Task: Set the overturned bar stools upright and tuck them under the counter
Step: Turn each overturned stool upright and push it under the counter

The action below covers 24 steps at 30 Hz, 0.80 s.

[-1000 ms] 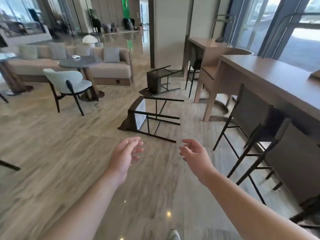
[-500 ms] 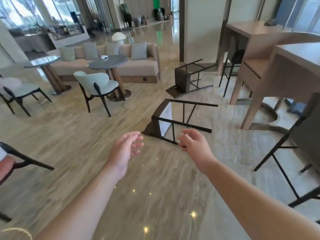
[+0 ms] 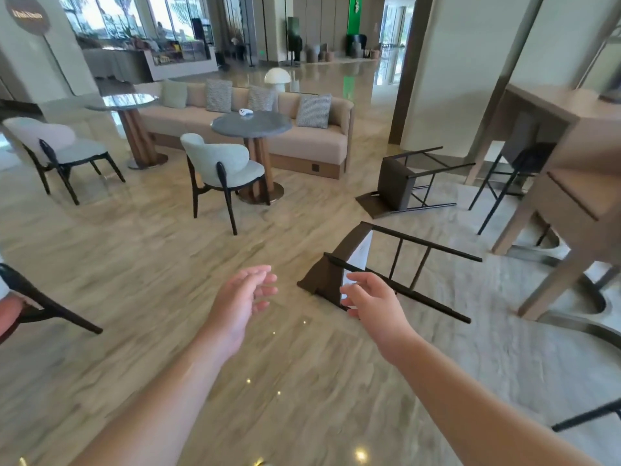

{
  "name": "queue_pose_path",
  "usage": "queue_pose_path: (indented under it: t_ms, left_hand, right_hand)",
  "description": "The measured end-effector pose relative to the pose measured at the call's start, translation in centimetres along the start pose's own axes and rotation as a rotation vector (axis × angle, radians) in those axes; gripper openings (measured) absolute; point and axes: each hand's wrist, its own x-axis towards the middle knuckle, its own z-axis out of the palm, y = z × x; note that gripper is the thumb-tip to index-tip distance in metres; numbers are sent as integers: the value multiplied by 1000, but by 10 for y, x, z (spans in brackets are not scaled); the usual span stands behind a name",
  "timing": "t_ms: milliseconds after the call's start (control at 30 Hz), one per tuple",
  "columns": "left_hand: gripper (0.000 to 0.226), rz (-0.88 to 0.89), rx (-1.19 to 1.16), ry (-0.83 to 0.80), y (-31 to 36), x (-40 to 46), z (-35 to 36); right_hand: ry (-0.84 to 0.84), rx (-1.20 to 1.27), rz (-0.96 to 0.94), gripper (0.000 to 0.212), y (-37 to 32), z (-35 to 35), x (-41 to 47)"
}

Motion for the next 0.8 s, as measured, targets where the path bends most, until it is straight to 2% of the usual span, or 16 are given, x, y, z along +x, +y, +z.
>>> queue_pose_path:
  t_ms: [233,400,500,633,800]
  left_hand:
    - [19,-44,19,-116,28,150,-37]
    - [20,-33,-10,-132,50,226,-70]
    - [31,-47,-13,-115,59,260,-90]
    - [19,-57,-17,-67,61,312,-114]
    - [20,-88,6,-11,57,374,-129]
  right_hand:
    - [57,-53,10,22,-42,88,120]
    - [72,-31,0,18,-64,134,180]
    - [73,-23,24,18,-74,156,213]
    - [58,-2,34,14,-83,183,268]
    - [21,31,71,14,-73,214,342]
